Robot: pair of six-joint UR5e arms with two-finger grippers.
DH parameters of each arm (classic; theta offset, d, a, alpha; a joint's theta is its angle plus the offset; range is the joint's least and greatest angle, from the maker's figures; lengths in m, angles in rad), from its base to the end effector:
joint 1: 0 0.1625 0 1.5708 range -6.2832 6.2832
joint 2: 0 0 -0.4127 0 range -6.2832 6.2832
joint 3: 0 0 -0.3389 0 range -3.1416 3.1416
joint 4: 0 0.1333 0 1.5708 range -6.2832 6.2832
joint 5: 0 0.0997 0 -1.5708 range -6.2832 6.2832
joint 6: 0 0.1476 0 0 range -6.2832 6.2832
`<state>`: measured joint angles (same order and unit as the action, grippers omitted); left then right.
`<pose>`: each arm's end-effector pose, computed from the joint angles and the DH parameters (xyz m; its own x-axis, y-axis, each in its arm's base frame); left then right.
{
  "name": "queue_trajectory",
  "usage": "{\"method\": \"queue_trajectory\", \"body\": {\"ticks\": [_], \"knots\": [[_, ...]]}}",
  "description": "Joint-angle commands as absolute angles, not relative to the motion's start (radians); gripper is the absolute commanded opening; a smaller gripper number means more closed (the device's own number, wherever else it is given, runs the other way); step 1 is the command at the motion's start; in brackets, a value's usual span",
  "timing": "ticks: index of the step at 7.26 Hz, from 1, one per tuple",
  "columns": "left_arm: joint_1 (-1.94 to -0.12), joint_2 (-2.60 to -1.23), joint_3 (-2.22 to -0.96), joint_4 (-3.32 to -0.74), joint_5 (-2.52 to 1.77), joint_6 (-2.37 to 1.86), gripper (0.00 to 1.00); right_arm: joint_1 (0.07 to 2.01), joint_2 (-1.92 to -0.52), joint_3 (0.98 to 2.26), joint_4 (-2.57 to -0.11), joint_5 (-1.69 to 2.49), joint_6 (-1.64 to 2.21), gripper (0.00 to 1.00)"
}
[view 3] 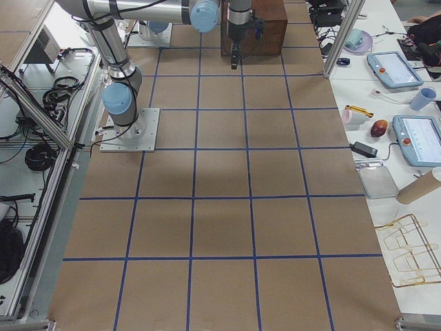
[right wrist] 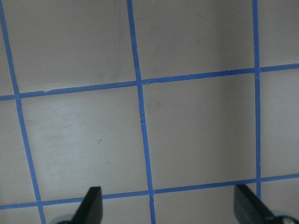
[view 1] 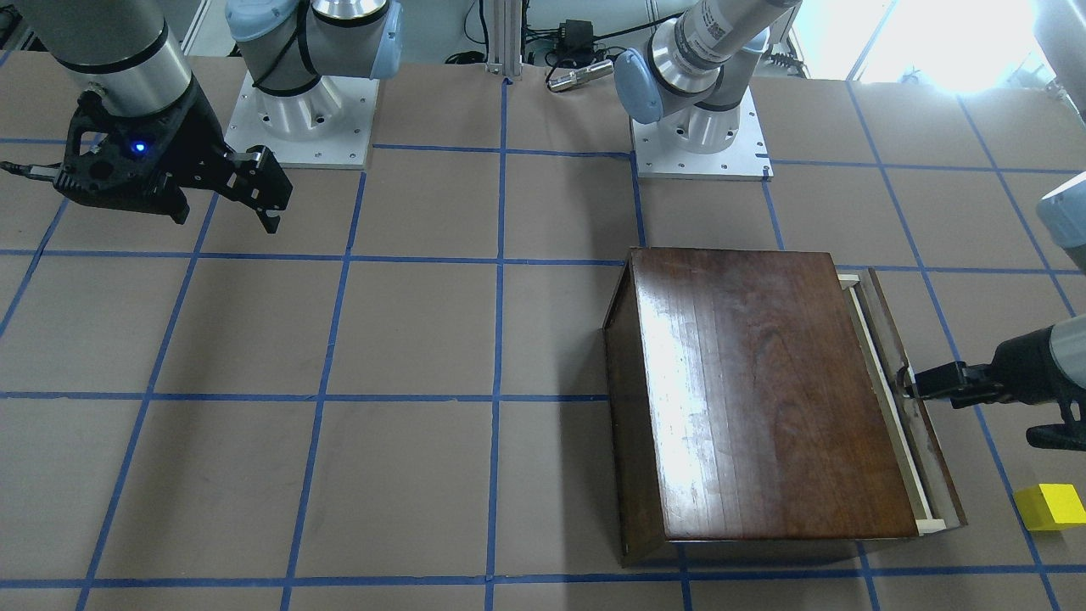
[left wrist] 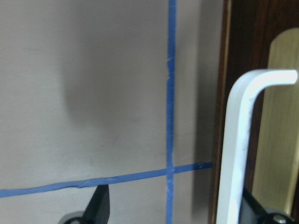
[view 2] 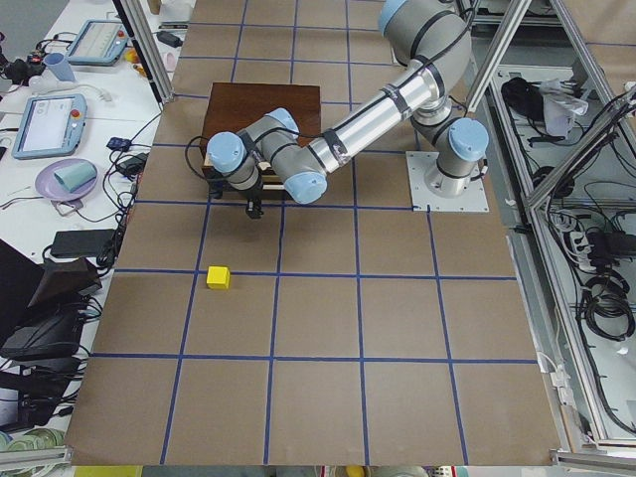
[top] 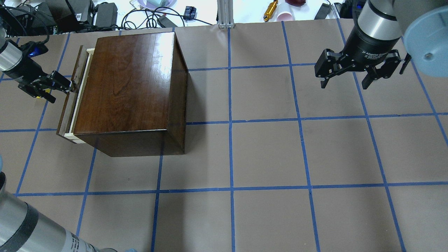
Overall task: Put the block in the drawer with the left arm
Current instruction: 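Pull the drawer out away from the cabinet with the left gripper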
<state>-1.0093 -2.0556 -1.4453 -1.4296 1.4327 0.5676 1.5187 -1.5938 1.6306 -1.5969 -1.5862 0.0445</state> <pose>0.1763 -0.5688 0.2442 -0.9730 -0.0217 0.2297 0.0039 0.9939 0.1102 0.1086 -0.4335 0.4140 -0.9952 0.0963 0.0159 0.0964 0.9953 0.0100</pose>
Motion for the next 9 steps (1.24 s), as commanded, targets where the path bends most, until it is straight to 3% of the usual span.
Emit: {"method": "queue_trajectory", "body": {"ticks": [1,9], "knots": [[-1.003,-2.057,-1.445,-1.411,1.443,0.577,0.89,1.519,-1.594,1.631,-1.597,-1.586,0.044,1.0],[-0.959,-2.057,-1.442,-1.351,1.526,0.595,0.91,1.519,-1.594,1.631,-1.597,-1.586,0.044,1.0]]}}
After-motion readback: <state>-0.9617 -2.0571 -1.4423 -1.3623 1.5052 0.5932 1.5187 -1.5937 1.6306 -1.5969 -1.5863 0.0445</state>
